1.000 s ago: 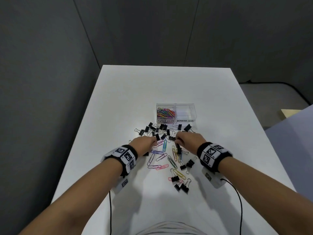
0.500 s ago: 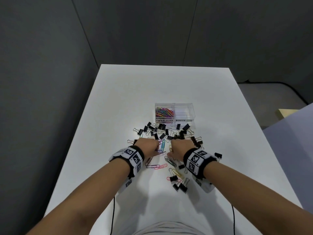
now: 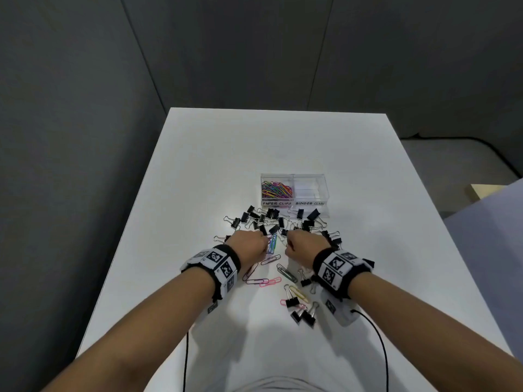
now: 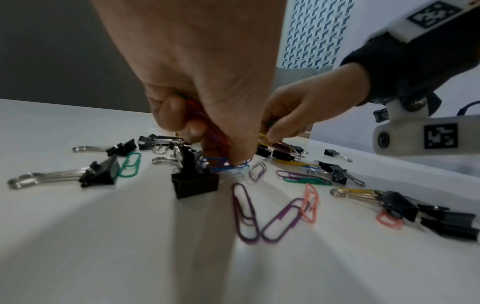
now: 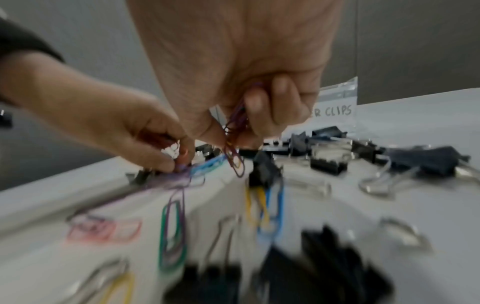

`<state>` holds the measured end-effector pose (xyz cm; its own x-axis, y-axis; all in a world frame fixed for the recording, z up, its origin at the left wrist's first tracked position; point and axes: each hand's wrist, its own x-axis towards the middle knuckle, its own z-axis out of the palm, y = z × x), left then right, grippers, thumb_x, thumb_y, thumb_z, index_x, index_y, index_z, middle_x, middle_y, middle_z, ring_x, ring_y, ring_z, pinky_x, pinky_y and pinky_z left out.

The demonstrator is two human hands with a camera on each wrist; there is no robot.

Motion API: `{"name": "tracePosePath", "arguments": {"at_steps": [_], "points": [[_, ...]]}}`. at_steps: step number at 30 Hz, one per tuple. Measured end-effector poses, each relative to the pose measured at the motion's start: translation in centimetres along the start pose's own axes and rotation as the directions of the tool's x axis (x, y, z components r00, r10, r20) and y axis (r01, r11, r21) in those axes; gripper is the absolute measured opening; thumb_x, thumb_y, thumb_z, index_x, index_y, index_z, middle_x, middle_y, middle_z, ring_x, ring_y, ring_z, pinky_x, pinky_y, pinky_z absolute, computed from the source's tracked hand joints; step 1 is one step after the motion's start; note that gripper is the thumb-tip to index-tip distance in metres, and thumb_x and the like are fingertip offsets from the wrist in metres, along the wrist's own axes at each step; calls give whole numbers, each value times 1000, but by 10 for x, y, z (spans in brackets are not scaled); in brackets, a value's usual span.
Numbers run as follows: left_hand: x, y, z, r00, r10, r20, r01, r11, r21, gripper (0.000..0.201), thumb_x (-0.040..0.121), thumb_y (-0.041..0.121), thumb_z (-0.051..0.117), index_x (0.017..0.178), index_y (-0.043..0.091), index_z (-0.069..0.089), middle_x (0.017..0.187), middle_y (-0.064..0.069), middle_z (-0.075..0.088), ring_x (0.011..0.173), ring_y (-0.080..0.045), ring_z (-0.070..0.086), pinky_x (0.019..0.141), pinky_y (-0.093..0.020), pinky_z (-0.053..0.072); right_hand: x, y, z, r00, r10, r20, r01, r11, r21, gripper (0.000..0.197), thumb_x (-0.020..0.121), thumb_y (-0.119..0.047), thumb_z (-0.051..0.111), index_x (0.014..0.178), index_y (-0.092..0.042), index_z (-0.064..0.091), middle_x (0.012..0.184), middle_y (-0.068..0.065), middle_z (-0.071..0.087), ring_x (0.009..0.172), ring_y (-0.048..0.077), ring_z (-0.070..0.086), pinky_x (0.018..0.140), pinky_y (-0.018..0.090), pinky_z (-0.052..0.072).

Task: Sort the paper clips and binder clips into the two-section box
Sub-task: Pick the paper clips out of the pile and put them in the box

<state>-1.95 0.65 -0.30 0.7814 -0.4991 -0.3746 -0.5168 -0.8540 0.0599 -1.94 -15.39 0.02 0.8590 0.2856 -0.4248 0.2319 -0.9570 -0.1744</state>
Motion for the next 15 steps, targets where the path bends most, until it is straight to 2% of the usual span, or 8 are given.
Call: {"name": "tracePosePath", "arguments": {"at_steps": [3, 5, 7, 9, 10, 12, 15], "points": [[2, -12, -3, 1000, 4, -28, -5, 998, -58, 28, 98, 25, 38, 110, 9, 57, 113, -8, 62, 102, -27, 61, 80, -37, 48, 12, 9, -21, 1000, 3, -5, -3, 999, 47, 15, 97, -21, 32, 94, -10, 41, 69, 1, 46, 70, 23, 50, 62, 31, 37], [4, -22, -8, 997, -22, -73, 13, 992, -125, 28, 99, 23, 35, 111, 10, 56, 115, -7, 61, 106, -25, 58, 83, -36, 47, 25, 14, -38, 1000, 0, -19, 1, 998, 57, 15, 99, -21, 28, 93, -11, 36, 63, -2, 42, 58, 18, 44, 53, 27, 35], [7, -34, -17, 992, -51, -118, 29, 983, -183, 27, 100, 22, 34, 113, 11, 55, 117, -6, 59, 107, -24, 56, 83, -35, 45, 43, 18, -55, 999, 1, -40, 2, 997, 73, 19, 100, -21, 26, 100, -9, 40, 67, 1, 48, 57, 19, 46, 54, 29, 42], [11, -48, -26, 984, -74, -160, 41, 979, -199, 25, 100, 21, 34, 113, 13, 54, 115, -6, 59, 105, -24, 56, 81, -34, 44, 62, 17, -72, 998, 5, -62, 0, 997, 78, 24, 100, -19, 27, 108, -4, 43, 75, 7, 54, 67, 24, 54, 66, 38, 51], [14, -55, -31, 980, -84, -178, 48, 979, -198, 24, 100, 20, 34, 114, 13, 53, 115, -7, 59, 103, -25, 56, 80, -34, 44, 72, 15, -79, 997, 7, -72, -1, 997, 72, 23, 100, -17, 28, 110, -2, 43, 74, 6, 52, 69, 26, 55, 66, 39, 50], [20, -68, -40, 974, -111, -198, 74, 980, -187, 23, 100, 17, 35, 116, 14, 51, 116, -7, 59, 102, -26, 57, 80, -35, 44, 88, 9, -93, 997, 2, -77, 2, 998, 59, 22, 100, -11, 30, 114, 0, 42, 74, 6, 51, 67, 23, 51, 61, 32, 43], [30, -81, -55, 966, -160, -202, 124, 976, -177, 26, 100, 18, 32, 119, 13, 49, 118, -9, 59, 102, -29, 57, 80, -37, 44, 107, -1, -104, 997, -16, -73, 20, 998, 64, 25, 100, -13, 31, 117, 1, 43, 97, 18, 59, 76, 25, 50, 68, 32, 41]]}}
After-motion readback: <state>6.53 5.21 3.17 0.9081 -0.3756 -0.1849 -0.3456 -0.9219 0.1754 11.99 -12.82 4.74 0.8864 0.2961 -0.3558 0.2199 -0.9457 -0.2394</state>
